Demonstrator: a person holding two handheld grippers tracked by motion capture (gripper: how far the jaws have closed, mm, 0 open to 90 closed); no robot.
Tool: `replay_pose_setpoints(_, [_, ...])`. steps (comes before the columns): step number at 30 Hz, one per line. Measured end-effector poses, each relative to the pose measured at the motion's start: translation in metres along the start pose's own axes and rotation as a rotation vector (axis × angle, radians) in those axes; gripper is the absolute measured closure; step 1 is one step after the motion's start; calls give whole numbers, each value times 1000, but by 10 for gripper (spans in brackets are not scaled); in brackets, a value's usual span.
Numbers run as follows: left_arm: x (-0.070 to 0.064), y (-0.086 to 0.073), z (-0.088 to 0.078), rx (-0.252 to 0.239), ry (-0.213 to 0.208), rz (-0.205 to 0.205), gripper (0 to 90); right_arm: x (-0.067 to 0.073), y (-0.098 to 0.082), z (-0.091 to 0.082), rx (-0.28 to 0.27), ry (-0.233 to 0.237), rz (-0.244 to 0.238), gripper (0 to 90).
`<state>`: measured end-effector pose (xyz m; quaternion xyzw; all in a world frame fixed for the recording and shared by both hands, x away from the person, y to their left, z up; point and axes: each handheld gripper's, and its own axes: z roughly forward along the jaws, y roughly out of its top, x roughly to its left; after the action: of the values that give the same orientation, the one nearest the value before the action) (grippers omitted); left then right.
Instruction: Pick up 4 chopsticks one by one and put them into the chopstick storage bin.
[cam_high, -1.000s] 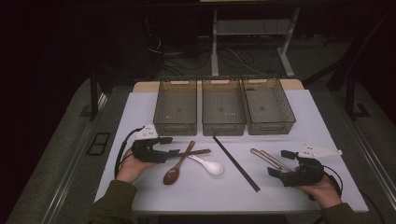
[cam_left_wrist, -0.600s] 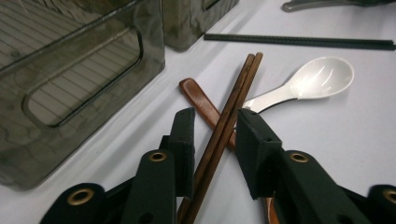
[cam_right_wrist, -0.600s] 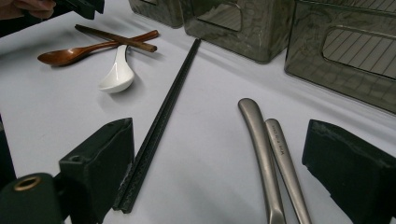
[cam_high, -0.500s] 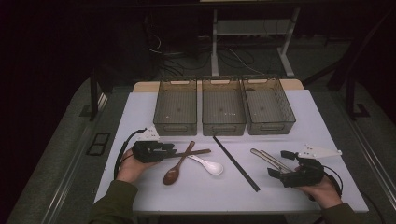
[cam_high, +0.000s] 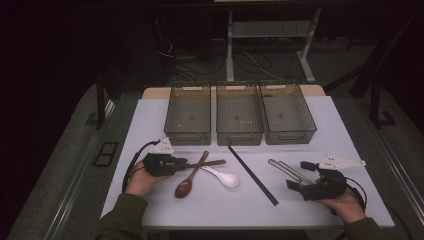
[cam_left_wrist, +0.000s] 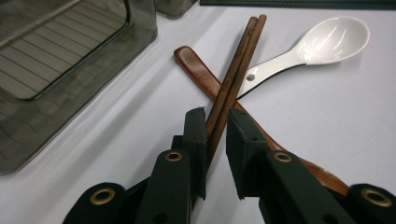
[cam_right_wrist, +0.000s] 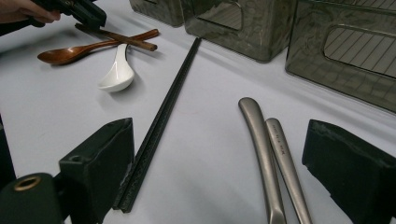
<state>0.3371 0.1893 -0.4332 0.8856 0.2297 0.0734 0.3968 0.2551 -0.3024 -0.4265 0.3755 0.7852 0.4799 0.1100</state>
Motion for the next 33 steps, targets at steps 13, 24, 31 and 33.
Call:
replay_pose_setpoints(13, [0,-1,4,25,-4,11,794,-1,0,0,-1,-1,1,89])
replay_pose_setpoints(24, [0,-2,4,24,-8,12,799,-1,0,0,0,0,2,90])
replay_pose_setpoints(31, [-1,-2,5,25,-2,18,799,-1,0,0,-1,0,2,89])
replay_pose_setpoints(33, [-1,-2,5,29,-1,24,799,-1,0,0,-1,1,1,89])
